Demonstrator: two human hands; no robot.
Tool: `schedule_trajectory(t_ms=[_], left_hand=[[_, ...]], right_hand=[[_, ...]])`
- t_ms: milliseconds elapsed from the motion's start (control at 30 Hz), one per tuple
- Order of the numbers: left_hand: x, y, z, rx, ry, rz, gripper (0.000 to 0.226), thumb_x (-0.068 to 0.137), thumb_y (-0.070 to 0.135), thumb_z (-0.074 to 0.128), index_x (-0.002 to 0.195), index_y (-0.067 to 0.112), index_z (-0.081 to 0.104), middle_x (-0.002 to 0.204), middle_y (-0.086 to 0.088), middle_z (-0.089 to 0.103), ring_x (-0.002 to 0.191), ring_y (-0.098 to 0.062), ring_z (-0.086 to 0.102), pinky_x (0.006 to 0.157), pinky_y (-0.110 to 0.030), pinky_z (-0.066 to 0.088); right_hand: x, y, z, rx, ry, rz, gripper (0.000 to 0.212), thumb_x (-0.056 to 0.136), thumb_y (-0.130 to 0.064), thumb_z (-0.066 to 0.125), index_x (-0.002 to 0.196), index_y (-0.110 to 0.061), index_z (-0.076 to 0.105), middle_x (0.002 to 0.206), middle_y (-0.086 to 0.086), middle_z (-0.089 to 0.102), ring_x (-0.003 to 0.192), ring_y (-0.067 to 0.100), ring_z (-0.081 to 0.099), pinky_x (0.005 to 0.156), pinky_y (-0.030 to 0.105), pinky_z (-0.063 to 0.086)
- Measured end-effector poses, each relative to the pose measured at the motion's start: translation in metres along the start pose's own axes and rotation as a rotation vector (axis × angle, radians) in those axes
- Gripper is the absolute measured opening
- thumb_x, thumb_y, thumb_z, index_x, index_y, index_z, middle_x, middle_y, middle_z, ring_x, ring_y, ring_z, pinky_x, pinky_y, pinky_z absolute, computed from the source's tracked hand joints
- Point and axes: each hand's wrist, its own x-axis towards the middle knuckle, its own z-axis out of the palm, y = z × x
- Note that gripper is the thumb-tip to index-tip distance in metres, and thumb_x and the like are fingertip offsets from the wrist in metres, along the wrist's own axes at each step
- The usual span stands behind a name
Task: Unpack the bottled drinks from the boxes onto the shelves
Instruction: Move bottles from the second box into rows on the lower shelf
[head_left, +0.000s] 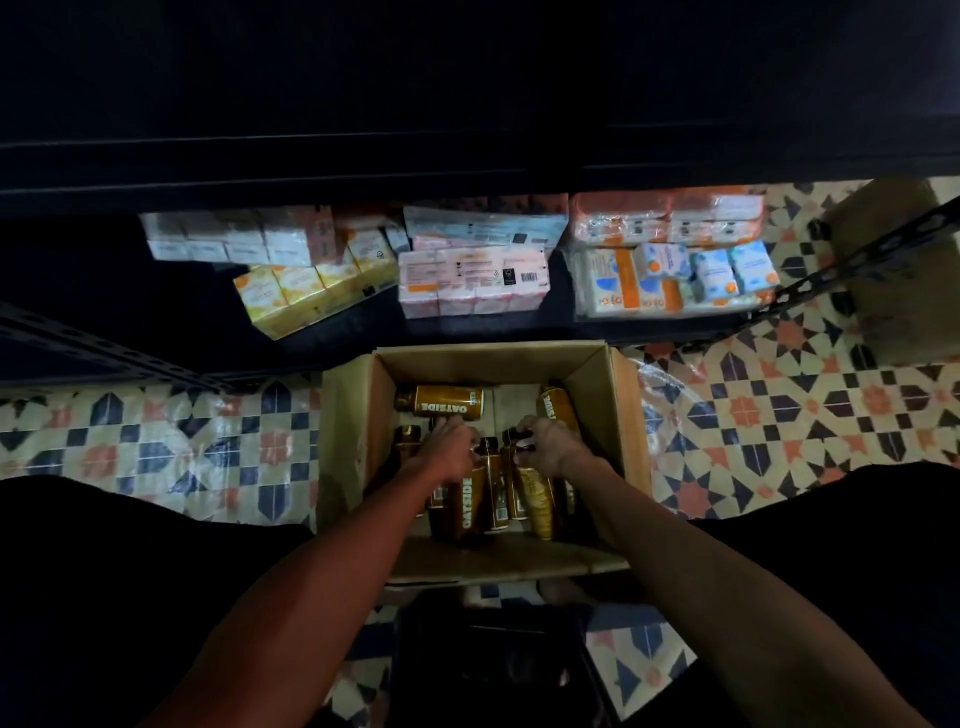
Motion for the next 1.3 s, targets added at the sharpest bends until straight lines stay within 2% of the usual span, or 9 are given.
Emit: schedule_trajectory(t_ms=[167,300,400,567,667,967,1100,1167,1300], left_hand=[[-0.006,0.009,-0.01,-0.022,-0.078,0.012,0.037,0.09,0.02,0.068,0.125,0.022,0.054,0.129,-0.004,0.056,0.11,-0.018,0.055,0.087,-0.033,0.05],[-0.016,0.015,-0.02,0.033,-0.179,0.054,0.057,0.088,0.012,0.069,0.141,0.024,0.049,0.142,-0.005,0.05,0.125,-0.024,0.052,0.099,-0.04,0.05],[-0.026,0.017,-0.024,0.091,-0.2,0.056,0.056,0.089,0.012,0.068,0.14,0.023,0.049,0.144,-0.007,0.049,0.127,-0.025,0.051,0.101,-0.04,0.049],[-0.047,0.02,-0.022,0.138,-0.149,0.014,0.062,0.087,0.032,0.072,0.141,0.017,0.045,0.145,-0.01,0.044,0.128,-0.029,0.048,0.105,-0.045,0.044],[-0.058,0.024,-0.02,0.111,-0.112,0.004,0.057,0.088,0.028,0.072,0.138,0.017,0.047,0.143,-0.01,0.045,0.123,-0.027,0.051,0.103,-0.043,0.046],[-0.096,0.035,-0.029,0.055,-0.018,-0.021,0.045,0.085,0.018,0.074,0.125,0.019,0.055,0.125,-0.006,0.056,0.11,-0.021,0.058,0.094,-0.036,0.053],[-0.11,0.038,-0.044,0.018,0.041,-0.032,0.05,0.084,0.019,0.076,0.128,0.016,0.053,0.126,-0.006,0.051,0.107,-0.021,0.057,0.091,-0.034,0.053],[-0.113,0.039,-0.053,0.007,0.08,-0.029,0.05,0.084,0.018,0.076,0.128,0.015,0.053,0.126,-0.006,0.053,0.106,-0.02,0.057,0.088,-0.031,0.053],[-0.124,0.05,-0.08,0.055,0.142,-0.005,0.048,0.083,0.019,0.078,0.126,0.012,0.058,0.123,-0.007,0.057,0.099,-0.02,0.06,0.081,-0.028,0.053]], right_hand=[[-0.008,0.001,-0.013,-0.04,-0.037,-0.007,0.046,0.092,-0.018,0.07,0.136,-0.023,0.056,0.135,0.006,0.052,0.118,0.022,0.055,0.09,0.031,0.051],[-0.02,-0.004,-0.018,-0.065,-0.042,-0.047,0.046,0.091,-0.009,0.068,0.134,-0.022,0.057,0.14,0.008,0.048,0.123,0.024,0.053,0.1,0.037,0.052],[-0.027,-0.005,-0.015,-0.097,-0.061,-0.084,0.048,0.09,-0.009,0.07,0.133,-0.022,0.056,0.139,0.009,0.05,0.123,0.026,0.053,0.1,0.039,0.052],[-0.046,-0.002,-0.016,-0.14,-0.016,-0.109,0.043,0.091,-0.007,0.067,0.129,-0.021,0.055,0.13,0.007,0.052,0.115,0.024,0.056,0.094,0.035,0.053],[-0.054,0.002,-0.016,-0.131,0.031,-0.097,0.04,0.089,-0.005,0.067,0.123,-0.025,0.057,0.128,0.005,0.048,0.108,0.021,0.057,0.094,0.038,0.057],[-0.087,0.004,-0.01,-0.188,0.061,-0.152,0.039,0.089,-0.01,0.068,0.122,-0.027,0.057,0.128,0.004,0.046,0.111,0.019,0.054,0.097,0.037,0.054],[-0.102,0.002,-0.014,-0.233,0.053,-0.196,0.028,0.088,-0.013,0.068,0.103,-0.033,0.057,0.122,0.001,0.051,0.101,0.017,0.057,0.09,0.036,0.054],[-0.107,0.0,-0.019,-0.228,0.074,-0.193,0.031,0.084,-0.017,0.071,0.093,-0.041,0.054,0.115,-0.002,0.054,0.095,0.014,0.057,0.086,0.035,0.054],[-0.121,-0.013,-0.036,-0.213,0.1,-0.23,0.033,0.08,-0.018,0.076,0.094,-0.041,0.057,0.112,-0.005,0.054,0.098,0.015,0.058,0.089,0.035,0.053]])
